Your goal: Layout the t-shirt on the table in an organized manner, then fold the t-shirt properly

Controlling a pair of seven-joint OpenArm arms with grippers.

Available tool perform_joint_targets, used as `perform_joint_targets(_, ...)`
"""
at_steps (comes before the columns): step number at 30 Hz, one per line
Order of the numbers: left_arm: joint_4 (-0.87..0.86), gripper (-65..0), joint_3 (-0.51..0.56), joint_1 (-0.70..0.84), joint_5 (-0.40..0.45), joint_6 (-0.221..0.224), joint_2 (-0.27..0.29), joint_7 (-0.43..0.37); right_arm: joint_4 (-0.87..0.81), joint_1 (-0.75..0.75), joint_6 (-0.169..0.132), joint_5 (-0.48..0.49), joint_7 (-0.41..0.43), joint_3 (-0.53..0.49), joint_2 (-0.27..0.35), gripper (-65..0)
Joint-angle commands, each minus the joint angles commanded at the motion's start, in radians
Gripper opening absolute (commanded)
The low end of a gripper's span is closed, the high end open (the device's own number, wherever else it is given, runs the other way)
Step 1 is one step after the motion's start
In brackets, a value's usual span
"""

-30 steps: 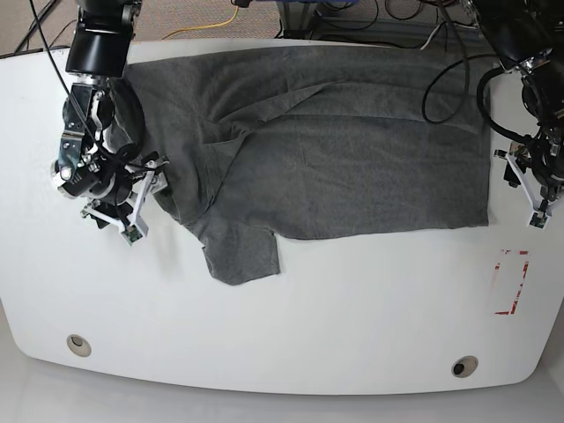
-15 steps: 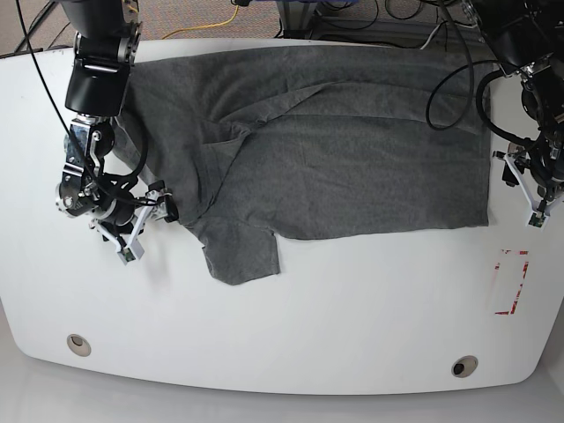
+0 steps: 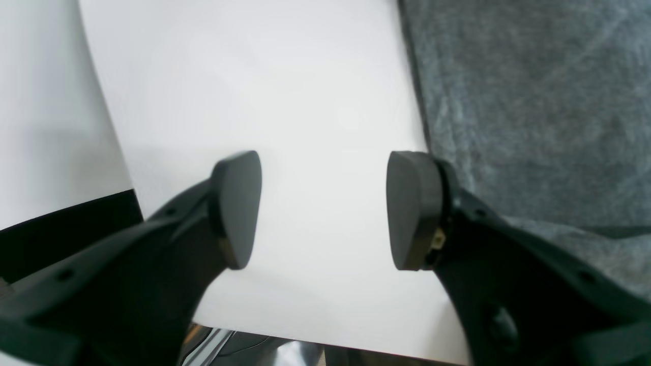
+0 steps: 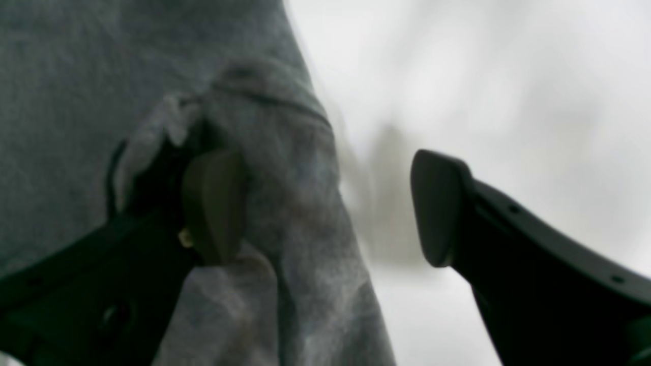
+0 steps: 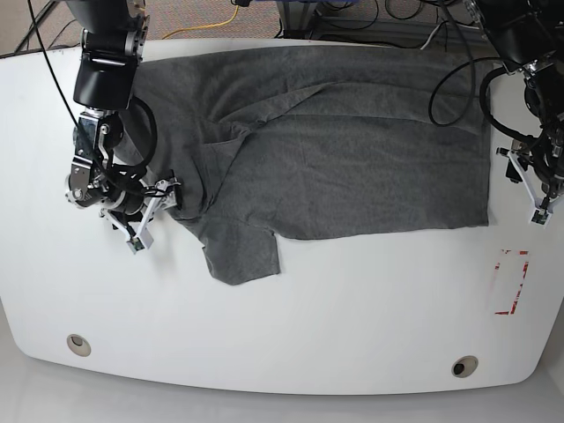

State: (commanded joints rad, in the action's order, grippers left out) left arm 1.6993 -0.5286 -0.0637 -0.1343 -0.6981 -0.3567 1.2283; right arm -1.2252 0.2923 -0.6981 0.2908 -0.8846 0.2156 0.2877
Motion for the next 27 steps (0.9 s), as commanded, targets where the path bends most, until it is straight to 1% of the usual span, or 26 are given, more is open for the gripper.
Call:
perform_joint_targets(2,0.0,-29.0,0.0,0.0,0.0,0.0,0.0,0.0,0.003,-0.002,0.0,-0.002,0.006,0.0,-0.005,-18.2)
perform_joint_targets(6,0.0,-29.0,0.002,0.0,0.0,0.0,0.002,0.0,0.003,-0.014,0.0,-0.002,0.044,0.0,-0.006,-18.4)
perform_joint_targets(8,-0.002,-29.0,0.002,0.0,0.0,0.0,0.003,0.0,0.003,-0.015,0.0,-0.002,0.052,0.0,-0.006,-19.8)
perform_joint_targets(10,-0.002,-29.0,0.002,0.0,0.0,0.0,0.003,0.0,0.003,-0.015,0.0,-0.002,0.052,-0.002,-0.006,-29.3)
perform_joint_targets(12,-0.002,-29.0,0.002,0.0,0.0,0.0,0.003,0.0,0.003,-0.009,0.0,-0.002,0.052,-0.002,-0.006,-43.4)
perform_joint_targets(14,-0.002,-29.0,0.002,0.0,0.0,0.0,0.003,0.0,0.003,-0.005,0.0,-0.002,0.052,-0.002,-0.006,-52.8)
perform_joint_targets(15,-0.002,-29.0,0.002,0.0,0.0,0.0,0.003,0.0,0.003,0.003,0.0,-0.002,0.049,-0.002,-0.006,-59.9)
perform_joint_targets(16,-0.002,-29.0,0.002,0.0,0.0,0.0,0.003,0.0,0.003,0.006,0.0,-0.002,0.048,-0.002,-0.006,-62.3)
perform_joint_targets(18,-0.002,-29.0,0.002,0.0,0.0,0.0,0.003,0.0,-0.005,0.009,0.0,-0.002,0.046,-0.002,-0.005,-61.4)
perform_joint_targets(20,-0.002,-29.0,0.002,0.0,0.0,0.0,0.003,0.0,-0.028,0.02,0.0,-0.002,0.021,-0.002,-0.002,-61.0)
perform_joint_targets(24,-0.002,-29.0,0.002,0.0,0.0,0.0,0.002,0.0,-0.14,0.023,0.0,-0.002,-0.063,-0.002,-0.002,-61.0)
perform_joint_targets(27,-0.002,-29.0,0.002,0.0,0.0,0.0,0.003,0.0,-0.267,0.02,0.0,0.002,-0.152,-0.002,-0.005,-61.0)
